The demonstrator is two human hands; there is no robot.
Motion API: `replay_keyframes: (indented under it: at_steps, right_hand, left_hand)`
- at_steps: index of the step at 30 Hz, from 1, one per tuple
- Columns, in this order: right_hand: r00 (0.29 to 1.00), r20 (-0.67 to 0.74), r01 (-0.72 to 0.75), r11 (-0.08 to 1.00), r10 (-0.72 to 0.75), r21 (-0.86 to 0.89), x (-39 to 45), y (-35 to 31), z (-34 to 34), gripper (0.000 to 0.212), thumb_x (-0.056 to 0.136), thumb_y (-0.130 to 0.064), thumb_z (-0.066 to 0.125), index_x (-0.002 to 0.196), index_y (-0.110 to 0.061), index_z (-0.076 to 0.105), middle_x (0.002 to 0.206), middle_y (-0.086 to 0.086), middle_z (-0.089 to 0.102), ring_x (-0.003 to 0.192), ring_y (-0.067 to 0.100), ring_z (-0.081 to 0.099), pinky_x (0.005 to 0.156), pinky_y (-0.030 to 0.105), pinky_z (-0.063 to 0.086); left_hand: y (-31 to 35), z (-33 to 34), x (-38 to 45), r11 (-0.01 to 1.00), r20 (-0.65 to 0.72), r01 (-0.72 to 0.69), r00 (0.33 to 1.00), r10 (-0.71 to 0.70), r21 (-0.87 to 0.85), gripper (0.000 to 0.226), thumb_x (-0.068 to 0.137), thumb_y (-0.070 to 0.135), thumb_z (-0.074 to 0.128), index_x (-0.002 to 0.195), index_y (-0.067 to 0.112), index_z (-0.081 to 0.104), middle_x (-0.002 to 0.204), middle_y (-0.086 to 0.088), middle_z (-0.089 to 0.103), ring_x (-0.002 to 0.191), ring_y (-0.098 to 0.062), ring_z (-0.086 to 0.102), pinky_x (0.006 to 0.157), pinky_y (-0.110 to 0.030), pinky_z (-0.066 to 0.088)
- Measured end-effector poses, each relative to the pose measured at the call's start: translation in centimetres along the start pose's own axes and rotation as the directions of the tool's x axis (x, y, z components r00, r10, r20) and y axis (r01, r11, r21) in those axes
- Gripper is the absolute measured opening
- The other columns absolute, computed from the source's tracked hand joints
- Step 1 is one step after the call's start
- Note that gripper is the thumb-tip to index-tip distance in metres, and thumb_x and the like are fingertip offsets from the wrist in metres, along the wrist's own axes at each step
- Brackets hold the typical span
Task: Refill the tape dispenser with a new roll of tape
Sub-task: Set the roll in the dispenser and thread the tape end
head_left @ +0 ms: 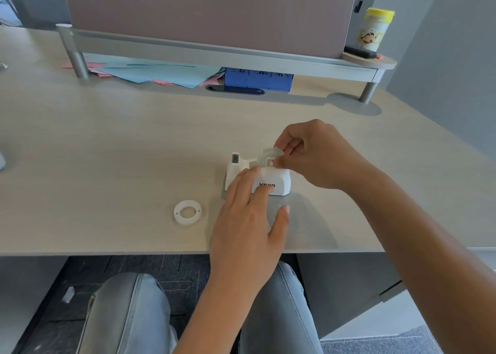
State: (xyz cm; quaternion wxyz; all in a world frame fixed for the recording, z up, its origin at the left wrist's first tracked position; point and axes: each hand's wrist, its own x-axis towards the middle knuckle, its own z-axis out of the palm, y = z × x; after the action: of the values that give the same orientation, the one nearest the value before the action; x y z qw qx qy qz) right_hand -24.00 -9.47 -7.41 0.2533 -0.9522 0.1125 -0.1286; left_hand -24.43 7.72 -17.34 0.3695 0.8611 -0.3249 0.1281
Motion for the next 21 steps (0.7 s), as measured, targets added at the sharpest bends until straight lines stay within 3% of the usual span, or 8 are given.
replay_keyframes:
  at_steps: [3, 14, 18, 21]
  right_hand:
    - [0.999, 0.014, 0.036, 0.998, -0.036, -0.042, -0.2, -0.2, -0.2, 0.016, 0.084, -0.021, 0.084, 0.099, -0.016, 0.079, 0.091, -0.001, 0.075, 0.077, 0.003, 0.063, 0.07, 0.015, 0.05]
    - [0.993, 0.114, 0.032, 0.996, -0.022, -0.084, 0.3, -0.7, -0.9, 0.015, 0.088, -0.02, 0.079, 0.103, -0.021, 0.083, 0.096, -0.002, 0.079, 0.091, 0.016, 0.071, 0.075, 0.021, 0.053]
    - [0.991, 0.13, 0.039, 0.989, -0.021, -0.141, 0.3, -1.1, -1.2, 0.02, 0.091, -0.013, 0.073, 0.107, -0.022, 0.083, 0.098, -0.003, 0.08, 0.092, 0.015, 0.071, 0.07, 0.017, 0.051]
    - [0.994, 0.11, 0.008, 0.989, 0.008, -0.144, 0.5, -1.3, -1.4, 0.017, 0.089, -0.014, 0.076, 0.104, -0.02, 0.081, 0.098, -0.001, 0.079, 0.096, 0.017, 0.069, 0.08, 0.027, 0.056]
  left_hand:
    - [0.0, 0.2, 0.0, 1.0, -0.002, 0.002, 1.0, -0.002, 0.006, 0.038, 0.097, 0.045, 0.052, 0.125, 0.023, 0.063, 0.157, 0.01, 0.041, 0.149, -0.013, 0.034, 0.103, -0.033, 0.049]
    - [-0.1, 0.2, 0.0, 1.0, -0.002, 0.0, 1.0, 0.0, -0.008, 0.041, 0.096, 0.048, 0.047, 0.125, 0.024, 0.063, 0.158, 0.011, 0.04, 0.15, -0.012, 0.032, 0.107, -0.03, 0.045]
    - [-0.1, 0.3, 0.0, 1.0, 0.004, 0.007, 1.0, -0.006, -0.007, 0.04, 0.096, 0.048, 0.048, 0.125, 0.024, 0.063, 0.158, 0.011, 0.039, 0.15, -0.012, 0.032, 0.104, -0.033, 0.049]
    - [-0.1, 0.3, 0.0, 1.0, 0.003, 0.006, 1.0, -0.006, -0.012, 0.042, 0.096, 0.05, 0.045, 0.127, 0.026, 0.061, 0.159, 0.011, 0.039, 0.151, -0.012, 0.031, 0.105, -0.034, 0.05]
